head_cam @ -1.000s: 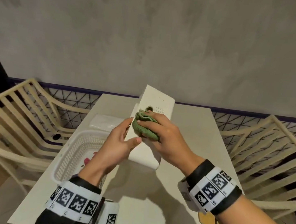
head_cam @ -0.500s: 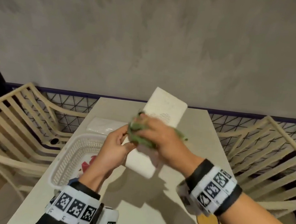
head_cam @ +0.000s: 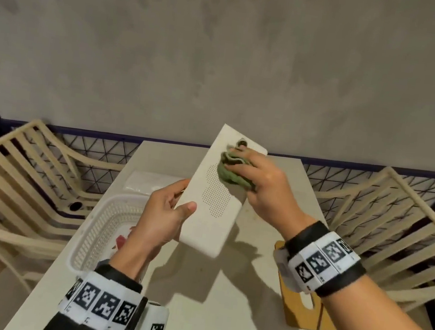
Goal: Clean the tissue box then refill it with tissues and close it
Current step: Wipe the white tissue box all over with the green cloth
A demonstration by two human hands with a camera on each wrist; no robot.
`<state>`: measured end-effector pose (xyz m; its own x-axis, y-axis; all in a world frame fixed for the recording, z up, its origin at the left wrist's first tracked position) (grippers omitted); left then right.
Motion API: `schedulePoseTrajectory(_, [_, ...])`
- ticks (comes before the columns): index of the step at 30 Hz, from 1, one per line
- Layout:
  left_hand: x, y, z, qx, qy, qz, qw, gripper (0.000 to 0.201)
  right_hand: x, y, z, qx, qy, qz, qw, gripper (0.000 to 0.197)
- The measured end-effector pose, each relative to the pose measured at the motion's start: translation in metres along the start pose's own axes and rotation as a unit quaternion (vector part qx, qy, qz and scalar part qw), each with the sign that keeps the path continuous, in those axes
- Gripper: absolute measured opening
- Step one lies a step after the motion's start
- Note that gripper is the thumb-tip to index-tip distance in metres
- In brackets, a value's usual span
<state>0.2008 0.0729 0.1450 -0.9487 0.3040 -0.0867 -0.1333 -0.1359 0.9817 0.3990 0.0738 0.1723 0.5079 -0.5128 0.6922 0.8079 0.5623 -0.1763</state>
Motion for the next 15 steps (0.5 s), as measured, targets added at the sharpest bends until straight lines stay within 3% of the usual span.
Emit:
schedulePoseTrajectory(4, [0.005,0.000,0.001,-0.002,0.019,-0.041,0.999,0.040,-0.014,-0.022,-0.025,0.134,-0.073,0.032,0.988,0.022])
schedulePoseTrajectory(7, [0.007,-0.002,-0.003,0.000,0.003,-0.020,1.000,0.040,0.006,0.011,-0.010,0.027,-0.020,-0.006,0.999,0.028])
schedulePoseTrajectory(9, [0.003,-0.003,-0.003,0.004,-0.001,-0.014,1.000,0.040,-0.001,0.003,0.010,-0.021,-0.006,-0.009,1.000,0.026])
schedulePoseTrajectory(13, [0.013,-0.003,0.001,-0.009,0.025,-0.031,0.999,0.039,-0.025,-0.027,-0.019,0.115,-0.080,0.051,0.989,0.029])
schedulePoseTrajectory(15, [0.016,-0.001,-0.003,-0.016,0.008,-0.009,1.000,0.039,-0.006,-0.003,-0.022,0.055,-0.052,0.033,0.997,0.028])
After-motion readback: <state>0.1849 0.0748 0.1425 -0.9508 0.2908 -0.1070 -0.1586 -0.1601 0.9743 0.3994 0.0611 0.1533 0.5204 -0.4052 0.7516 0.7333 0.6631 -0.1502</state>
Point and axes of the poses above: each hand's wrist, its own z-axis towards the middle knuckle, its own x-axis out of the back of the hand, y = z × x, the point moved 1 cm from there along z, towards the middle knuckle, and after that the axes turned 6 degrees about -z, right-handed, at the moved point
